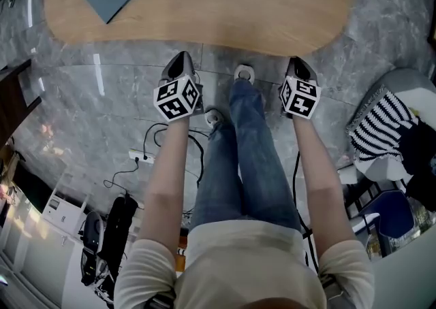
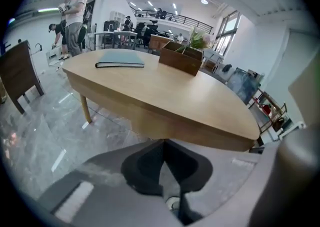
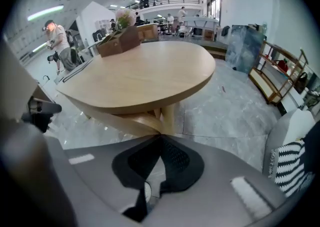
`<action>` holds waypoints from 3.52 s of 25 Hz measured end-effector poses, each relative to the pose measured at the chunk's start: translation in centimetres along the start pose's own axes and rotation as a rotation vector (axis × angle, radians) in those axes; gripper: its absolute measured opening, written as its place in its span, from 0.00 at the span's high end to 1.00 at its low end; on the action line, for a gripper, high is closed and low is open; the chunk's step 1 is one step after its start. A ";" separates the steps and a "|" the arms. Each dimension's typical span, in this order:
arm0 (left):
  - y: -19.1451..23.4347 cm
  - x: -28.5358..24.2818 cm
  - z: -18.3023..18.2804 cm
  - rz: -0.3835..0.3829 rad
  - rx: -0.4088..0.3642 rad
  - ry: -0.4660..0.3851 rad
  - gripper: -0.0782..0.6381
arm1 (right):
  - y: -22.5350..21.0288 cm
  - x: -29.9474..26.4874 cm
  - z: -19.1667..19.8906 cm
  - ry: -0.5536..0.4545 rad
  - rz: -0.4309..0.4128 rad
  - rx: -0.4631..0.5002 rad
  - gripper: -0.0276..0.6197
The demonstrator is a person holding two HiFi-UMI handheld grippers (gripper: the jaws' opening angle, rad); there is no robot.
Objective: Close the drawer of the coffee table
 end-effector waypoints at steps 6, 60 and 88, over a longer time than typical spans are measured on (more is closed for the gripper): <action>-0.5 2.1 2.0 0.079 -0.026 -0.025 0.89 | 3.0 2.4 1.2 -0.096 -0.053 0.022 0.95; -3.3 47.8 8.1 0.444 -0.067 -0.278 0.89 | 24.9 47.6 10.0 -0.519 -0.465 0.358 0.96; -6.6 53.9 7.2 0.505 -0.133 -0.349 0.89 | 24.4 54.4 9.4 -0.633 -0.505 0.340 0.96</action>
Point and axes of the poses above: the fingertips, and each gripper's own axes: x backward along the fingers, y to its left, z out of its underside, the point moved 9 cm from there along x, backward along the fingers, and after that the axes turned 5 degrees about y, right-handed, at the moved point
